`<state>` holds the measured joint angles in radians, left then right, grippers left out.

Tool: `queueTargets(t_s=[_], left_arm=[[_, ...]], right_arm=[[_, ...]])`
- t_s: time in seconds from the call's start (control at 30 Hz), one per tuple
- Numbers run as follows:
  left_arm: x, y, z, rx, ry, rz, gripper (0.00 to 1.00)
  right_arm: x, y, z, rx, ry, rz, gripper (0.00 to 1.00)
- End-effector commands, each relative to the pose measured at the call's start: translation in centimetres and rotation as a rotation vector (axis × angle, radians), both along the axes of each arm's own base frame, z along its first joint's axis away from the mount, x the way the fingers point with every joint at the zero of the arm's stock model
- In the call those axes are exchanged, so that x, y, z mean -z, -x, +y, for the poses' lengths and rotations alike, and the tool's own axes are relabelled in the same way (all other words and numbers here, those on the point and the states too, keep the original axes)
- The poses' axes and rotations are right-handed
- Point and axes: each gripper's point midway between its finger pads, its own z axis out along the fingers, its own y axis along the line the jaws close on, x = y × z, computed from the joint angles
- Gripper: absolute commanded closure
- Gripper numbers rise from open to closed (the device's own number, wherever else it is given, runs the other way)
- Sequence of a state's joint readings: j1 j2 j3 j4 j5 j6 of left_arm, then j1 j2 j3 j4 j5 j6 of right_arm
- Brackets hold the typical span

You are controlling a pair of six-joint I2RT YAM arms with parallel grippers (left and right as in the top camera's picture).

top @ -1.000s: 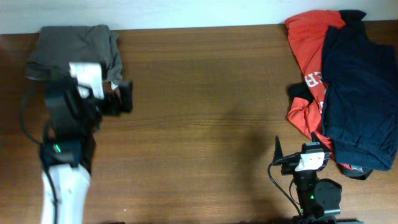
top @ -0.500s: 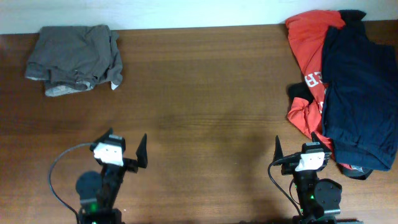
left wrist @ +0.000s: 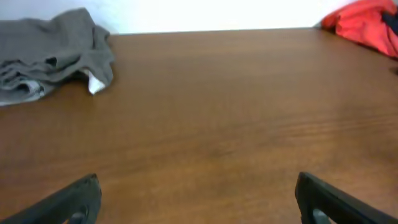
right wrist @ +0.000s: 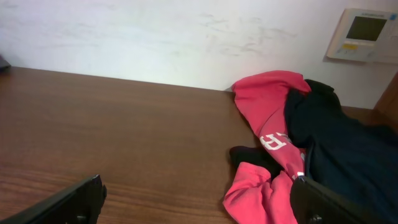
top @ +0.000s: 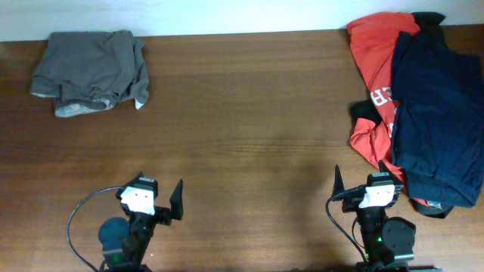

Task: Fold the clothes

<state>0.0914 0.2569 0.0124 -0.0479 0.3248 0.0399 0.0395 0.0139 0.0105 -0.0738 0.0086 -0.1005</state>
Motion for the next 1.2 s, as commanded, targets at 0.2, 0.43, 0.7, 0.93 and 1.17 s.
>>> queueTargets(t_s=[0.2,0.43,0.7,0.93,1.17], left_arm=[[-3.7,0.3,0.2,-0.011,-0.028,-0.173,0.01],[-5.2,0.6,0.1,-0.011,-0.034,-0.242,0.01],[-5.2,0.6,0.1,-0.011,-0.033,-0.240,0.01],[-5.2,0.6,0.1,-0.011,-0.033,-0.240,0.01],[-5.2,0.6,0.1,-0.011,-0.033,-0.240,0.01]], right_arm=[[0.2,0.0,-0.2,0.008,-0.003,0.003,0.01],[0.2,0.0,-0.2,0.008,-0.003,0.003,0.01],[0.2,0.0,-0.2,0.008,-0.003,0.003,0.01],[0.2,0.0,-0.2,0.008,-0.003,0.003,0.01],[0.2,0.0,-0.2,0.008,-0.003,0.003,0.01]])
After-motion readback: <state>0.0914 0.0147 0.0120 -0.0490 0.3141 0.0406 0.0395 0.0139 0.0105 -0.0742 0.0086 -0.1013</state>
